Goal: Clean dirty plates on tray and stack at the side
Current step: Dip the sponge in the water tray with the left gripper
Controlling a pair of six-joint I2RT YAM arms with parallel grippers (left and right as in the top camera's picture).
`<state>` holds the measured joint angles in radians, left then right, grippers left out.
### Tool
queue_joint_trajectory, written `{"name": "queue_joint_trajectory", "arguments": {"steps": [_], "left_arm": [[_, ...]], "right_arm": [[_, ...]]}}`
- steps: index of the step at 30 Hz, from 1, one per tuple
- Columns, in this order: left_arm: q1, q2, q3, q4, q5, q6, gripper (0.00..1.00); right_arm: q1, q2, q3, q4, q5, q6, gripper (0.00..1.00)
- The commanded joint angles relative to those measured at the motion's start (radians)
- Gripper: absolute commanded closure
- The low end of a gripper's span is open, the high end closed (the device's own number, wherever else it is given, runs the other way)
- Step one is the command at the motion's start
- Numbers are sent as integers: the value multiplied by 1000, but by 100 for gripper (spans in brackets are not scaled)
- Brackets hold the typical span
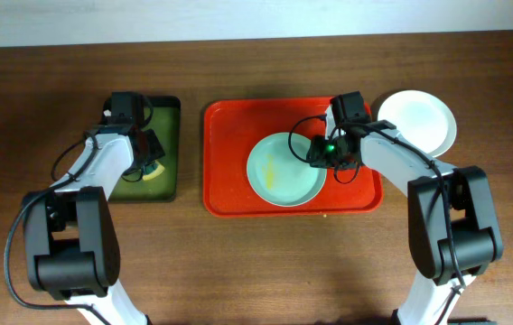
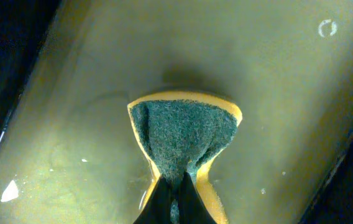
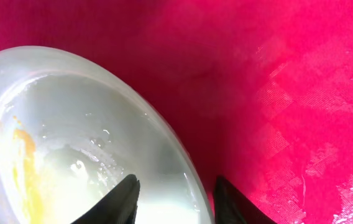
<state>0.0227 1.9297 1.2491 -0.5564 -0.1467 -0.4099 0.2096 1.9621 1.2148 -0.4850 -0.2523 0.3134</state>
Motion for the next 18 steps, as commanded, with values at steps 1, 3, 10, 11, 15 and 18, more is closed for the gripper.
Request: {"name": "queue_joint_trajectory", "arguments": {"steps": [1,3,10,11,15,18], "left_arm": [[6,-79,39,-57,-14,0,100],[6,-140,43,-74,-14,0,100],[6,-94,-21,-19,-14,0,100],[6,-67,-26,-11,-16,0,100],[15,-4,-25,-6,-68,0,100],[16,-34,-7,-19,-67,0,100]], "right_arm": [[12,43,-44,-19,24,6,65],[12,43,-44,-11,24,7,68],[12,43,-44,3,23,10,69],[12,43,-44,3,23,10,69],[13,43,-44,3,24,10,73],[13,43,-44,11,24,31,73]]}}
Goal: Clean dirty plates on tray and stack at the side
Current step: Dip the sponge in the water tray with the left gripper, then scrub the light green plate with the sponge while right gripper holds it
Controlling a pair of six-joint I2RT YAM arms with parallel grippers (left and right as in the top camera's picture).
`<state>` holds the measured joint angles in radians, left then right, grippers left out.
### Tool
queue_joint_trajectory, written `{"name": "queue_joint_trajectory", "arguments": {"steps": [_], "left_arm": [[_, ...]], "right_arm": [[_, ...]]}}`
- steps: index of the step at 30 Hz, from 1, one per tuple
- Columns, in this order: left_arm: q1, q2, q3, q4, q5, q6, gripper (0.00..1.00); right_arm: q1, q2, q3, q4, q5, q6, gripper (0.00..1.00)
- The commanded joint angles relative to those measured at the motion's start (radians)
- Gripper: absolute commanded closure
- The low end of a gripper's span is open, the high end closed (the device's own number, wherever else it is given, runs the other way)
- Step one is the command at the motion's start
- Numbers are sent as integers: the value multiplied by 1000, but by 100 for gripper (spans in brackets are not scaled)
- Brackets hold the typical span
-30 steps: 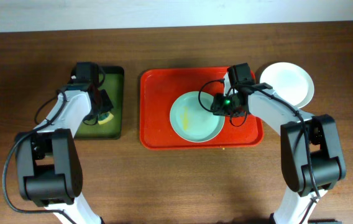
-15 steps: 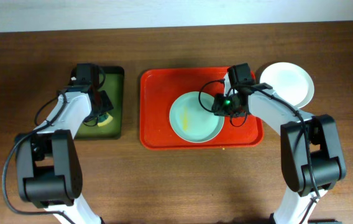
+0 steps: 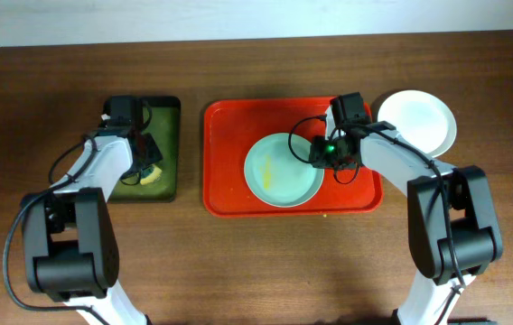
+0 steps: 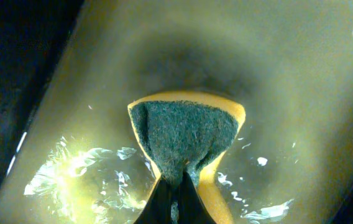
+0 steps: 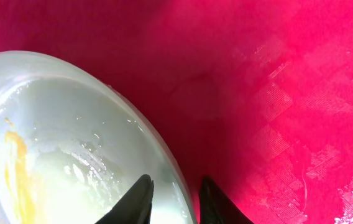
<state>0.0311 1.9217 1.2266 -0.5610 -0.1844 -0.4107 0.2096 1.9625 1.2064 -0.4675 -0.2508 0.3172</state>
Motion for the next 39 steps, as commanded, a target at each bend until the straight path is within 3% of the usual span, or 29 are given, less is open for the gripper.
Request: {"name": "queue_joint_trajectory", "arguments": {"steps": [1,3,9,11,15,17,18,29,39], "left_arm": [[7,-56,30,-40,-29,1,100],[5,-142,55,-88,-2,1,100],[4,-359,58,-92,266,1,100],[-14,-366,57,-103,352,0,100],[-110,-359,33,-106,364,0,100],[-178,-346,29,-105,363,0,100],[-211,-332,29,-98,360,-5,100],[-457,-95,29,73,360,-109,100],[-549,111,29,272,347,-161,100]], "right_arm": [[13,42,-36,-3,22,41,73],[13,42,-36,2,18,40,73],[22,42,-36,16,-26,40,74],[31,42,-36,19,-27,40,74],[40,42,-36,-22,-26,40,78],[40,42,-36,-46,-26,40,94],[40,42,-36,-49,-27,40,96],[40,42,-36,-44,-34,40,96],[40,42,-36,-33,-34,40,96]]}}
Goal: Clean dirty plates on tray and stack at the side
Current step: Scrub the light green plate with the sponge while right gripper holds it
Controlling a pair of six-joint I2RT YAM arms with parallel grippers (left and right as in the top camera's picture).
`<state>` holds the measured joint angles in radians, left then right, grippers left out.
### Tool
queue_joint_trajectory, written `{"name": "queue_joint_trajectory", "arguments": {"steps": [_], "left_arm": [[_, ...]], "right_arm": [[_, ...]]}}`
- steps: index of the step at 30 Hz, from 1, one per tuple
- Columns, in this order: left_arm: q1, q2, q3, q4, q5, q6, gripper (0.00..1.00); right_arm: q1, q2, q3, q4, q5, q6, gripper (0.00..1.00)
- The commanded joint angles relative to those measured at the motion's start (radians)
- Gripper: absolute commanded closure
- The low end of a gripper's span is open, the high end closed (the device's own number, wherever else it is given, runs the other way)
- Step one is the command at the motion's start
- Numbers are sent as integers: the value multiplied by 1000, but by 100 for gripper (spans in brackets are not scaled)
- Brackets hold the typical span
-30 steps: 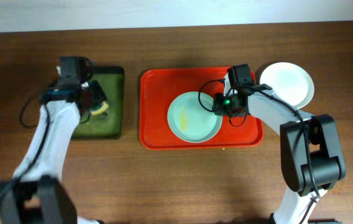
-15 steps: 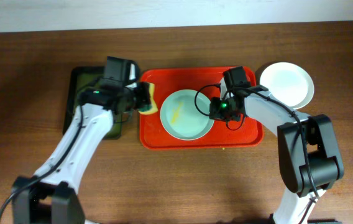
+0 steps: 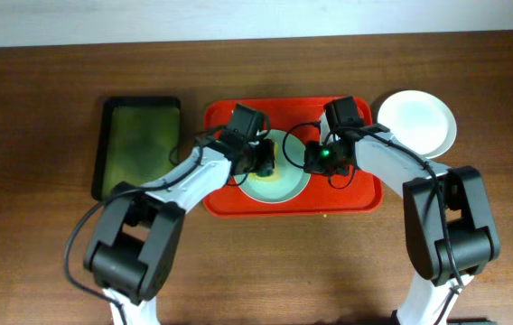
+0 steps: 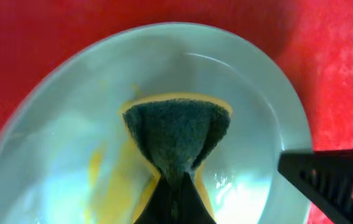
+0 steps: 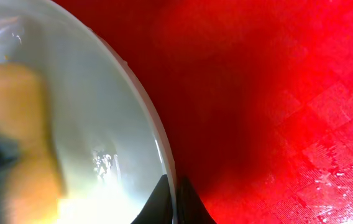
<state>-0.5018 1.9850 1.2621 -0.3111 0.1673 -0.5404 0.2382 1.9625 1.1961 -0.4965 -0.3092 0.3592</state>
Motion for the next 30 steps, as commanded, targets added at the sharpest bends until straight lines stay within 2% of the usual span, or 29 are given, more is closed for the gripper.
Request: {"name": "queue_joint_trajectory", "arguments": {"steps": [1,5,8,12,17,18,24,25,28,30], "left_arm": [[-16,56,-7,19,-35,-31,100],[-12,55,-1,-93,-389,-26,100],[-6,50,46,-213,-563,-15,100],[-7,5,149,-312,-547,-16,100],[-15,-19,187,-297,-156,-17,100],[-15,-16,181,-297,-122,-17,100],[-15,-16,109,-292,-123,-16,100],[-15,-16,91,-285,-155,-16,100],[-15,-14,1,-263,-406,-13,100],[-10,-15,-11,-302,-592,-5,100]], "right_arm": [[11,42,-26,-4,25,-2,96],[11,42,-26,-4,25,-2,96],[10,42,-26,-3,25,-2,96],[10,42,-26,0,25,-2,96],[10,42,-26,0,25,-2,96],[10,42,-26,0,25,-2,95],[10,42,-26,0,25,-2,95],[10,42,-26,0,25,-3,95],[10,42,-26,-5,25,-2,96],[10,42,-26,-13,25,-3,96]]}}
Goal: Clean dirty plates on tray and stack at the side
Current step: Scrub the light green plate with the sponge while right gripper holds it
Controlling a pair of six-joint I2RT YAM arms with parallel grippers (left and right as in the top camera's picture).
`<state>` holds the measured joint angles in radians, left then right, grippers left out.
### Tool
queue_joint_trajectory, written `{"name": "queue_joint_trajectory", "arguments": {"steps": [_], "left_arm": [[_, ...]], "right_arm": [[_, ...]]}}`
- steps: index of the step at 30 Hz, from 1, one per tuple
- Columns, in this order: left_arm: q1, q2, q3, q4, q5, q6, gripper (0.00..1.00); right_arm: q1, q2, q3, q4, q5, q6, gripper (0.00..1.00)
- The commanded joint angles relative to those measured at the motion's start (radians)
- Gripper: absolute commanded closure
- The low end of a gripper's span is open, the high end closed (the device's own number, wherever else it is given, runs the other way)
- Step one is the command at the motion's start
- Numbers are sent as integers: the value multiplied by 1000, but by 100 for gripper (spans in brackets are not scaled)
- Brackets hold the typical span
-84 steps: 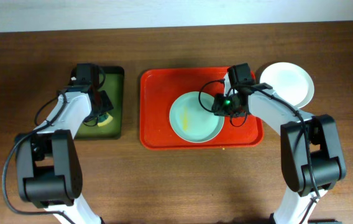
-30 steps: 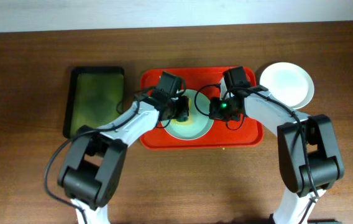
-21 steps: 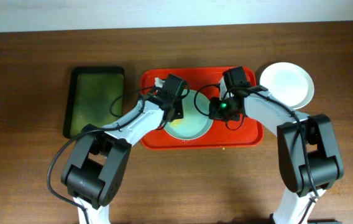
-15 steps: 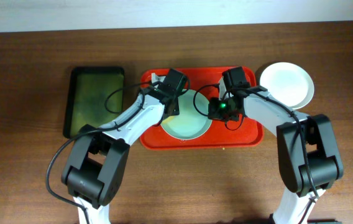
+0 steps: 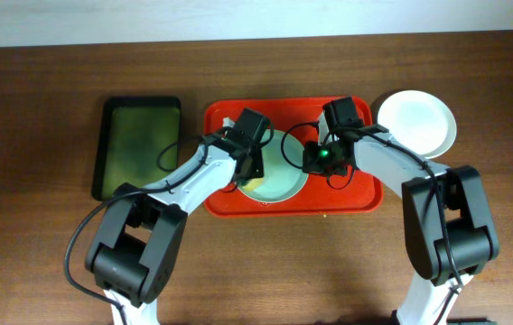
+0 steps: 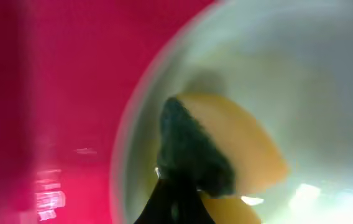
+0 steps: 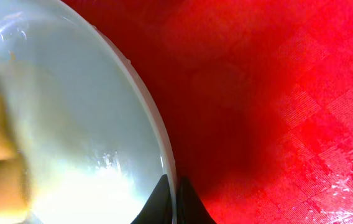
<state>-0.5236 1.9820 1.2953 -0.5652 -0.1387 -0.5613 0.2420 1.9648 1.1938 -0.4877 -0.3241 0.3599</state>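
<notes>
A pale green plate [image 5: 279,171] lies on the red tray [image 5: 220,122]. My left gripper [image 5: 249,171] is shut on a yellow sponge with a dark green scouring face [image 6: 204,149], pressed on the plate's left inner side near its rim [image 6: 130,134]. My right gripper [image 7: 172,186] is shut on the plate's right rim [image 7: 158,140]; the sponge shows blurred at the left of that view. A clean white plate [image 5: 419,119] sits on the table right of the tray.
A dark basin of greenish water [image 5: 139,144] stands left of the tray on the brown wooden table [image 5: 40,226]. Both arms cross over the tray's middle.
My left gripper with the sponge has moved from the plate's middle to its left side near the rim. The right gripper still grips the plate's right rim.
At first my left gripper held the sponge in the basin's water while my right gripper stood open around the plate's right rim. The right jaws then narrowed on the rim. Later the sponge was on the plate's yellow stain with the rim gripped; now it is at the plate's left side.
</notes>
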Motion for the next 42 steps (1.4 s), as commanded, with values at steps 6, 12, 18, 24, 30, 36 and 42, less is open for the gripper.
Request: {"name": "queue_joint_trajectory", "arguments": {"steps": [6,12,18,24,30,36,42], "left_arm": [[11,-125,57,-69,-156,16,100],[-27,-48,55,76,117,-56,100],[-31,84,55,142,81,-45,100],[-1,21,119,-102,-420,40,100],[7,-95,151,-88,81,29,100],[-51,47,130,-76,187,-2,100],[-48,103,130,-233,-227,-3,100]], "right_arm": [[6,40,-23,-19,44,-3,96],[6,40,-23,-13,47,-3,96],[6,40,-23,-13,47,-3,96],[6,40,-23,-10,47,-3,96],[6,40,-23,-10,47,-3,96],[6,40,-23,-14,46,-3,96],[6,40,-23,-19,47,-8,96]]}}
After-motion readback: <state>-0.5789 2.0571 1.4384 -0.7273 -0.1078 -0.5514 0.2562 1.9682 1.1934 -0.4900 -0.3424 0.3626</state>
